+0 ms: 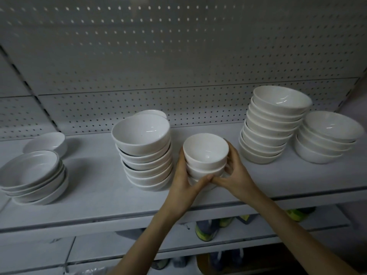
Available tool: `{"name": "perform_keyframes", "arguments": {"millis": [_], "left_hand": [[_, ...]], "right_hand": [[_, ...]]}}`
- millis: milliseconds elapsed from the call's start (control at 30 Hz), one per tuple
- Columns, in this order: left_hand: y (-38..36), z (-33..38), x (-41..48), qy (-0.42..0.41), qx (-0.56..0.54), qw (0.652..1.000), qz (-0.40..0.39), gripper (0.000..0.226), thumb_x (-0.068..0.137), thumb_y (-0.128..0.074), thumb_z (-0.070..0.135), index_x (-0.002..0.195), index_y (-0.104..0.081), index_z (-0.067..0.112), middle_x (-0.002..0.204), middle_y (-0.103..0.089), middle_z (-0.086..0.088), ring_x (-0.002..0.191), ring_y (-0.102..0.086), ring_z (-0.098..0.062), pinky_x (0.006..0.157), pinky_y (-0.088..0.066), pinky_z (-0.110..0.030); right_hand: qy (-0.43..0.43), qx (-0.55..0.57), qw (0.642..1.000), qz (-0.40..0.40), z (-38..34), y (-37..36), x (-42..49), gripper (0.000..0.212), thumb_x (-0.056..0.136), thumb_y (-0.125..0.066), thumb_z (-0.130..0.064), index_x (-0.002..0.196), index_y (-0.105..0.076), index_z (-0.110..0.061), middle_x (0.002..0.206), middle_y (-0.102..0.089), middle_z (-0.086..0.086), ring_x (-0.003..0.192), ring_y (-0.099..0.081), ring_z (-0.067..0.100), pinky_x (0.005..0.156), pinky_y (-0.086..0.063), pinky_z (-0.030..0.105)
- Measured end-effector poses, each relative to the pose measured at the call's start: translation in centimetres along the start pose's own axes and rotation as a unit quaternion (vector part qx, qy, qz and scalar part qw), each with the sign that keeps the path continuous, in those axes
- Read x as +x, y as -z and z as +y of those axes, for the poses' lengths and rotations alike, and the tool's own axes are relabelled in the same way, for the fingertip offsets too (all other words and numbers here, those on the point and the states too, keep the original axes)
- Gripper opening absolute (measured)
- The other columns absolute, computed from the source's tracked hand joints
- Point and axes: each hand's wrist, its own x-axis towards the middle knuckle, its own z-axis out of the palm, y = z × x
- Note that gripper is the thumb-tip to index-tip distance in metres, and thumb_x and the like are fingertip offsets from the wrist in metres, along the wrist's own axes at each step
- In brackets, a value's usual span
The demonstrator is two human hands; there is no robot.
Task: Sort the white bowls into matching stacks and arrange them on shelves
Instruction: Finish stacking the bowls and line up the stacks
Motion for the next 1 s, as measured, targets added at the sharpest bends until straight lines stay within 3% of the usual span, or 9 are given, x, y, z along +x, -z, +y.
{"name": "perform_keyframes", "arguments": {"millis": [267, 400, 467, 533, 600, 667, 733, 867, 1000], "left_hand": [[-0.3, -1.1, -1.6, 0.012, -0.007, 1.0, -0.012, 0.075, 0.089, -0.062, 0.037, 0.148, -0.014, 0.033, 0.151, -0.026, 0.02, 0.139, -0.025, 0.003, 0.114, -0.025, -0.021], [0.7, -0.2, -3.5, 0.039, 0.084, 0.995, -0.034, 0.067, 0.088, -0.049, 0.056, 0.143, -0.013, 0.044, 0.147, -0.02, 0.033, 0.134, -0.021, 0.014, 0.103, -0.025, -0.01], [1.7, 0.2, -5.0, 0.042, 0.222, 0.973, -0.042, 0.056, 0.09, -0.04, 0.062, 0.139, -0.018, 0.047, 0.141, -0.026, 0.031, 0.126, -0.029, 0.012, 0.094, -0.026, -0.011], [3.4, 0.3, -6.5, 0.041, 0.343, 0.937, -0.062, 0.065, 0.085, -0.024, 0.074, 0.14, -0.032, 0.04, 0.142, -0.039, 0.021, 0.122, -0.043, 0.001, 0.091, -0.033, -0.017], [5.1, 0.4, -7.9, 0.05, 0.426, 0.901, -0.057, 0.089, 0.076, -0.007, 0.083, 0.138, -0.044, 0.031, 0.137, -0.053, 0.011, 0.116, -0.056, -0.011, 0.091, -0.042, -0.026], [7.1, 0.1, -9.4, 0.01, 0.493, 0.869, -0.034, 0.081, 0.085, -0.012, 0.074, 0.127, -0.059, 0.024, 0.12, -0.066, 0.007, 0.102, -0.066, -0.015, 0.08, -0.053, -0.03], [9.4, 0.0, -10.8, 0.004, 0.549, 0.835, -0.029, 0.07, 0.092, -0.019, 0.064, 0.116, -0.068, 0.02, 0.108, -0.072, 0.005, 0.093, -0.07, -0.016, 0.075, -0.056, -0.032], [14.6, -0.1, -12.6, 0.042, 0.609, 0.791, -0.037, 0.073, 0.092, -0.016, 0.064, 0.118, -0.067, 0.019, 0.112, -0.07, 0.001, 0.1, -0.068, -0.02, 0.085, -0.053, -0.041], [19.7, 1.0, -13.0, 0.027, 0.629, 0.777, 0.003, 0.072, 0.092, -0.019, 0.062, 0.118, -0.066, 0.015, 0.113, -0.07, -0.003, 0.101, -0.067, -0.024, 0.085, -0.053, -0.044]], "right_hand": [[-0.022, 0.029, 0.999, -0.008, 0.7, -0.8, -0.9, 0.09, 0.064, -0.079, -0.026, 0.136, -0.026, -0.037, 0.139, -0.042, -0.012, 0.128, -0.043, 0.006, 0.089, -0.05, 0.021], [-0.045, -0.121, 0.992, -0.014, 0.5, -0.4, -2.5, 0.083, 0.071, -0.069, -0.05, 0.14, -0.026, -0.033, 0.14, -0.044, -0.008, 0.125, -0.044, 0.003, 0.101, -0.044, 0.028], [-0.027, -0.3, 0.954, 0.016, 0.4, 0.0, -3.6, 0.078, 0.076, -0.049, -0.069, 0.14, -0.033, -0.028, 0.138, -0.048, -0.007, 0.124, -0.046, 0.01, 0.103, -0.04, 0.037], [-0.007, -0.442, 0.896, 0.042, 0.2, 0.5, -4.7, 0.086, 0.076, -0.022, -0.082, 0.138, -0.038, -0.024, 0.139, -0.048, -0.004, 0.127, -0.043, 0.016, 0.107, -0.033, 0.044], [-0.026, -0.53, 0.848, 0.021, -0.1, 0.8, -5.5, 0.106, 0.066, 0.006, -0.087, 0.14, -0.035, -0.024, 0.146, -0.039, -0.002, 0.136, -0.032, 0.019, 0.112, -0.019, 0.049], [-0.047, -0.59, 0.806, -0.003, -0.1, 0.9, -6.2, 0.116, 0.059, 0.019, -0.086, 0.143, -0.032, -0.024, 0.152, -0.029, -0.002, 0.141, -0.023, 0.021, 0.114, -0.011, 0.05], [-0.034, -0.614, 0.789, 0.0, -0.3, 0.4, -6.8, 0.108, 0.07, 0.012, -0.083, 0.136, -0.046, -0.021, 0.146, -0.041, 0.004, 0.136, -0.035, 0.027, 0.109, -0.022, 0.056], [-0.004, -0.636, 0.771, -0.016, -1.3, -1.9, -7.8, 0.083, 0.089, -0.01, -0.07, 0.109, -0.068, -0.015, 0.114, -0.068, 0.008, 0.105, -0.064, 0.031, 0.087, -0.046, 0.057], [0.064, -0.591, 0.804, 0.008, -3.0, -6.1, -8.4, 0.078, 0.089, -0.014, -0.07, 0.1, -0.072, -0.018, 0.094, -0.073, -0.001, 0.081, -0.07, 0.018, 0.07, -0.055, 0.034]]}}
